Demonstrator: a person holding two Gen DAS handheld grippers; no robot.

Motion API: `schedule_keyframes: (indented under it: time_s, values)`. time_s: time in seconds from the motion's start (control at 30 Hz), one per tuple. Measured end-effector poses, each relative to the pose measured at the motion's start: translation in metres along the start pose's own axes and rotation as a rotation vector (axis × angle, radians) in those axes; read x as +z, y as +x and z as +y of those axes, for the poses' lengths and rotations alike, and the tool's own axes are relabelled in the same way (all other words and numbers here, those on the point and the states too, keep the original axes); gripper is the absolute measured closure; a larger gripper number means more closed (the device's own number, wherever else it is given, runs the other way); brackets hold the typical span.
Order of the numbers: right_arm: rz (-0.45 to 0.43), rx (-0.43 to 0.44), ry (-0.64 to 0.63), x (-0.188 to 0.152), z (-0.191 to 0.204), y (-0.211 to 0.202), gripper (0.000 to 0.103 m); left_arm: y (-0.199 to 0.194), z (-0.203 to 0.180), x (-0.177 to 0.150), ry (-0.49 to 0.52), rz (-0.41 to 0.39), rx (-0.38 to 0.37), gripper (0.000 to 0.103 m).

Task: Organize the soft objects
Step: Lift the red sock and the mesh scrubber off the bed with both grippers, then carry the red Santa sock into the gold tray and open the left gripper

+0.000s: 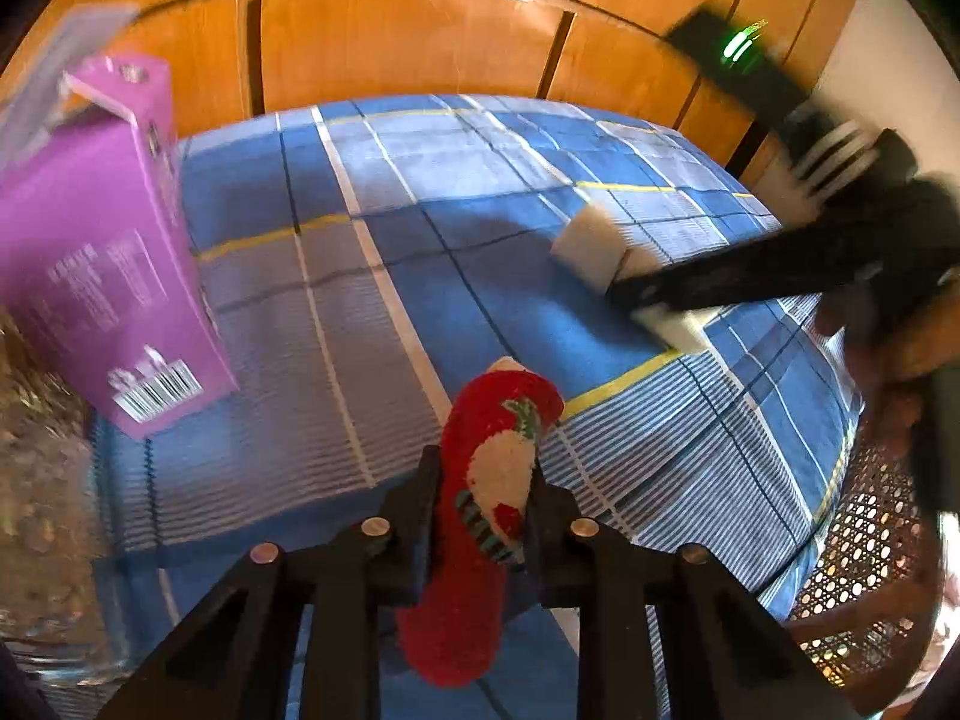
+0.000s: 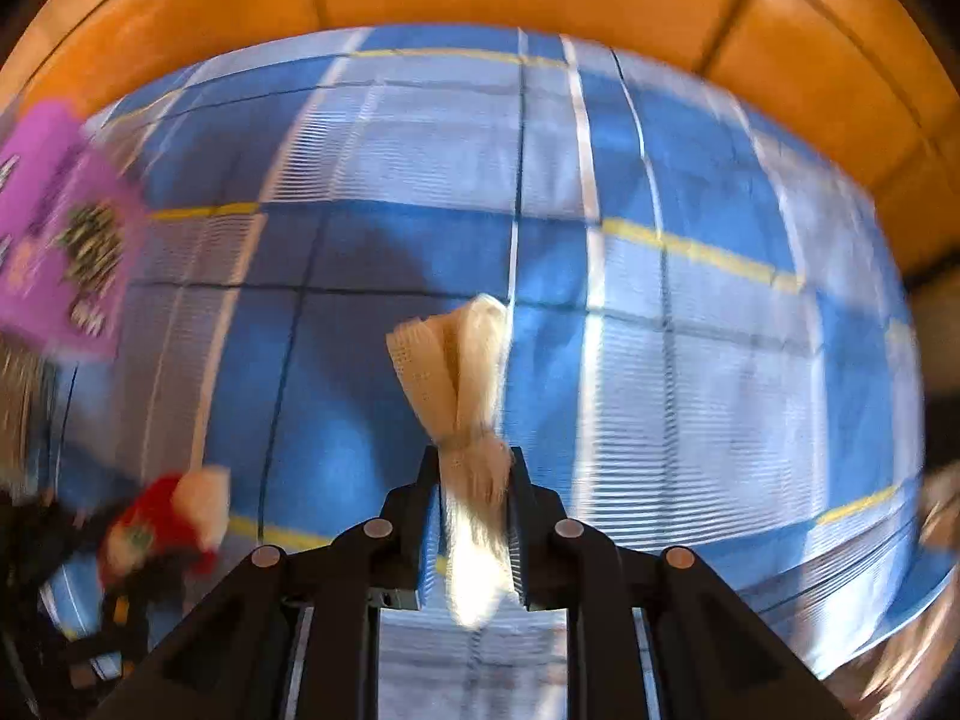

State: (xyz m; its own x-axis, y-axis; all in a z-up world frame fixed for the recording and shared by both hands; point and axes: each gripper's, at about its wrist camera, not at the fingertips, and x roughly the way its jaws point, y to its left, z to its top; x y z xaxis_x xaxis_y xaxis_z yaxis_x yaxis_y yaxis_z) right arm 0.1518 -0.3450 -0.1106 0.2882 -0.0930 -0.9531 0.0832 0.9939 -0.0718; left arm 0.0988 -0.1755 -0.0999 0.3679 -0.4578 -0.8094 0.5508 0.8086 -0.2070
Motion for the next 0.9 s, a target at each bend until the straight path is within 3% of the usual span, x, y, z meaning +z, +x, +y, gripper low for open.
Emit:
schedule_keyframes:
  time_s: [0.1,0.2,0.33,0.37,0.6,0.77,0.9]
  values:
    - [-0.062,0.003,0.037,-0.011,-0.003,0.001,0.079,-0.015,-0.003,0.012,-0.007,-0.03,-0.017,0.08]
    - [-0.06,0.037,0.054,-0.015,-0.011,0.001,0.078,-0.034,-0.011,0.031,0.021,-0.084,-0.028,0.08]
    - [-0.068,0.008,0.028,-0.015,-0.012,0.003,0.078,-0.055,-0.015,0.075,0.03,-0.144,-0.032,0.08]
    - [-0.069,0.002,0.024,-0.014,0.004,0.003,0.078,-0.058,-0.014,0.082,0.024,-0.149,-0.026,0.08]
    - [-0.069,-0.012,0.005,-0.007,0.013,0.009,0.077,-0.096,0.055,0.159,-0.155,-0.24,0.072,0.08]
    - [-0.085,-0.044,-0.043,-0.008,0.022,0.008,0.077,-0.134,0.118,0.163,-0.267,-0.303,0.171,0.08]
    - [-0.11,-0.105,-0.117,-0.013,0.043,0.007,0.078,-0.164,0.158,0.136,-0.322,-0.328,0.264,0.08]
